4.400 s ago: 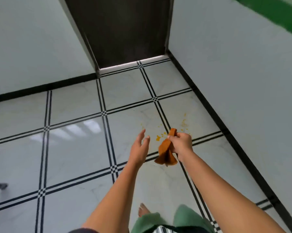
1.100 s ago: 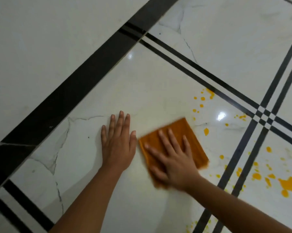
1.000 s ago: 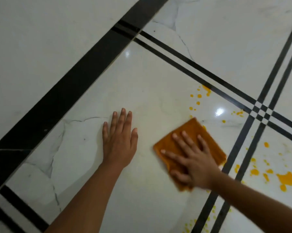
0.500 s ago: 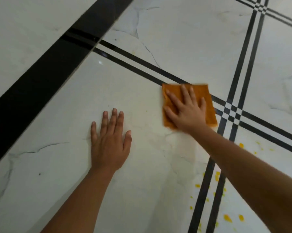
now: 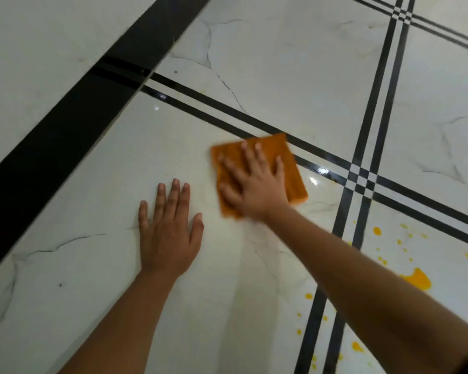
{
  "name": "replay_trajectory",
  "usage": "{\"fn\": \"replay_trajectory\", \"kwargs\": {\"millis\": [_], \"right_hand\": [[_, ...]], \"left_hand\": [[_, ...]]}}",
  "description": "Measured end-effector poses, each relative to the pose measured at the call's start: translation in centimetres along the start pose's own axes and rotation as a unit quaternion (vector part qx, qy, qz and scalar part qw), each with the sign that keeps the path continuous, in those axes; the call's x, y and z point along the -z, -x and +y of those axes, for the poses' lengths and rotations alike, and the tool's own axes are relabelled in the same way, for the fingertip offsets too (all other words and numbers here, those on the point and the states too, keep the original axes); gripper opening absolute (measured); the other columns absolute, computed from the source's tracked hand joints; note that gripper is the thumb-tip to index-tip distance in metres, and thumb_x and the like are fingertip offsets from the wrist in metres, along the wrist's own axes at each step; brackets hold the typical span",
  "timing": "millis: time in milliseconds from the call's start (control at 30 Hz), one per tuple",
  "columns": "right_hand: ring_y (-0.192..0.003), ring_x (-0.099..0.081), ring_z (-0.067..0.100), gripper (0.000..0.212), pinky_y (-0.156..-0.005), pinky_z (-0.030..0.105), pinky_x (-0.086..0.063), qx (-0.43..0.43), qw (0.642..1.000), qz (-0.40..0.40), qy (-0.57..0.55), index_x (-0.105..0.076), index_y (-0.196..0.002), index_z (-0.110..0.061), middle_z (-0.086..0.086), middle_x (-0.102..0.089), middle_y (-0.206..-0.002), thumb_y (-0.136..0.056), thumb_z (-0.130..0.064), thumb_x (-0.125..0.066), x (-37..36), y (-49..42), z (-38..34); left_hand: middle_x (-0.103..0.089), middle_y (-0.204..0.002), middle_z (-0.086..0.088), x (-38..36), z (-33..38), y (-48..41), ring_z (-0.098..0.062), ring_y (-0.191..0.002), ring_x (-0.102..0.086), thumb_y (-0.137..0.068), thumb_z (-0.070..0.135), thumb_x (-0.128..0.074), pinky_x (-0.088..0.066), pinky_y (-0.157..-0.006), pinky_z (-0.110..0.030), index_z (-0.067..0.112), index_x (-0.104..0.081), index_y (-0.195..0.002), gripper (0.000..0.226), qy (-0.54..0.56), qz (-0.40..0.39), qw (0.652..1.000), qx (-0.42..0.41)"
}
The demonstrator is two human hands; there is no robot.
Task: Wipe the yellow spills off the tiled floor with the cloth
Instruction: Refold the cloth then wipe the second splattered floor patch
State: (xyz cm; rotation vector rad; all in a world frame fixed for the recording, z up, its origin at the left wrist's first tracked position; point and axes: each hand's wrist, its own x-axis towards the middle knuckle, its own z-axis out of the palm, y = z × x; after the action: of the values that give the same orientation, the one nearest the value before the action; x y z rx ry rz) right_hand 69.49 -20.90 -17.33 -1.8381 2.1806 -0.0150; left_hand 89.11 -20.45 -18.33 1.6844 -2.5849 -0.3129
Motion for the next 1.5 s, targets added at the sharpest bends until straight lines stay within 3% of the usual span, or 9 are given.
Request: {"fn": "replay_trajectory", "kwargs": {"millis": [100, 300, 467, 633, 800, 933, 1200, 1367, 1500], "right_hand": [[-0.144, 0.015, 0.021, 0.057, -0.112, 0.059, 0.006, 0.113, 0.993, -0.008, 0.024, 0.004, -0.141, -0.057, -0.007, 0.008, -0.159, -0.088, -0.068, -0.016, -1.0, 8.5, 3.7], [-0.145, 0.013, 0.025, 0.057, -0.110, 0.061, 0.006, -0.159, 0.987, 0.022, -0.018, -0.002, -0.143, -0.053, -0.002, 0.008, -0.159, -0.090, -0.067, -0.017, 1.7, -0.7, 7.5], [-0.144, 0.017, 0.018, 0.058, -0.112, 0.058, 0.008, 0.066, 0.998, -0.007, 0.021, 0.004, -0.140, -0.057, -0.010, 0.010, -0.158, -0.087, -0.069, -0.015, 0.3, 8.0, 10.2], [-0.144, 0.014, 0.027, 0.061, -0.111, 0.063, 0.005, -0.163, 0.986, 0.014, -0.026, 0.003, -0.144, -0.050, -0.001, 0.011, -0.159, -0.089, -0.069, -0.015, 2.4, -0.7, 12.1], [-0.144, 0.016, 0.023, 0.058, -0.111, 0.060, 0.008, 0.043, 0.999, 0.005, 0.006, 0.002, -0.143, -0.053, -0.006, 0.010, -0.158, -0.089, -0.066, -0.016, -0.5, 10.8, 9.9], [-0.144, 0.015, 0.022, 0.058, -0.111, 0.063, 0.001, -0.112, 0.994, 0.006, -0.014, 0.005, -0.141, -0.057, -0.006, 0.012, -0.158, -0.087, -0.069, -0.012, 0.6, 10.2, 14.1], [-0.145, 0.001, 0.026, 0.058, -0.107, 0.062, -0.011, 0.151, 0.986, -0.045, 0.053, -0.003, -0.143, -0.054, 0.000, -0.003, -0.158, -0.088, -0.069, -0.014, -2.3, 19.5, 7.2], [-0.143, 0.018, 0.027, 0.060, -0.110, 0.063, 0.002, -0.072, 0.995, -0.072, 0.022, 0.014, -0.139, -0.057, -0.001, 0.020, -0.157, -0.088, -0.069, -0.016, -0.5, 10.9, 4.4], [-0.139, 0.030, 0.028, 0.062, -0.109, 0.063, 0.009, 0.008, 0.994, -0.108, 0.023, 0.023, -0.137, -0.054, -0.002, 0.033, -0.151, -0.090, -0.066, -0.017, -2.2, 15.4, -1.9]], "left_hand": [[-0.027, -0.152, -0.010, 0.3, 0.0, 0.0, -0.028, -0.141, -0.019, -0.090, 0.044, -0.020, -0.015, -0.109, -0.053, 0.012, -0.027, -0.145, 0.064, 0.003, -0.010, 1.000, -0.005], [-0.019, -0.154, -0.005, 0.3, 2.6, -0.8, -0.023, -0.143, -0.012, -0.088, 0.046, -0.013, -0.008, -0.112, -0.049, 0.015, -0.023, -0.146, 0.067, 0.009, -0.016, 0.999, -0.043], [-0.014, -0.156, -0.003, 0.3, 6.0, -2.1, -0.023, -0.144, -0.008, -0.086, 0.049, -0.006, -0.004, -0.112, -0.046, 0.018, -0.018, -0.148, 0.069, 0.001, -0.031, 0.997, -0.068], [-0.010, -0.156, -0.001, -0.3, 7.1, -2.8, -0.022, -0.144, -0.005, -0.085, 0.051, -0.001, -0.004, -0.113, -0.047, 0.020, -0.013, -0.148, 0.072, -0.024, -0.046, 0.996, -0.079], [-0.016, -0.155, -0.002, -0.5, 8.0, -1.0, -0.021, -0.143, -0.010, -0.087, 0.049, -0.009, -0.006, -0.112, -0.051, 0.017, -0.019, -0.147, 0.068, 0.003, -0.061, 0.996, -0.068], [-0.027, -0.152, -0.006, -0.7, 6.4, 2.2, -0.024, -0.141, -0.021, -0.090, 0.043, -0.018, -0.016, -0.109, -0.054, 0.014, -0.028, -0.145, 0.062, 0.003, -0.052, 0.996, -0.069], [-0.035, -0.148, -0.010, -0.2, 2.9, 8.4, -0.030, -0.136, -0.032, -0.089, 0.037, -0.026, -0.024, -0.105, -0.055, 0.011, -0.037, -0.141, 0.059, 0.018, -0.020, 1.000, -0.005], [-0.035, -0.148, -0.008, -1.0, 1.4, 11.0, -0.028, -0.137, -0.032, -0.090, 0.037, -0.029, -0.014, -0.107, -0.049, 0.012, -0.037, -0.141, 0.058, 0.003, -0.009, 0.999, -0.051], [-0.034, -0.149, -0.008, -0.6, 0.3, 11.3, -0.028, -0.136, -0.032, -0.090, 0.038, -0.029, -0.017, -0.106, -0.049, 0.012, -0.037, -0.141, 0.058, -0.002, -0.022, 0.997, -0.081]]}}
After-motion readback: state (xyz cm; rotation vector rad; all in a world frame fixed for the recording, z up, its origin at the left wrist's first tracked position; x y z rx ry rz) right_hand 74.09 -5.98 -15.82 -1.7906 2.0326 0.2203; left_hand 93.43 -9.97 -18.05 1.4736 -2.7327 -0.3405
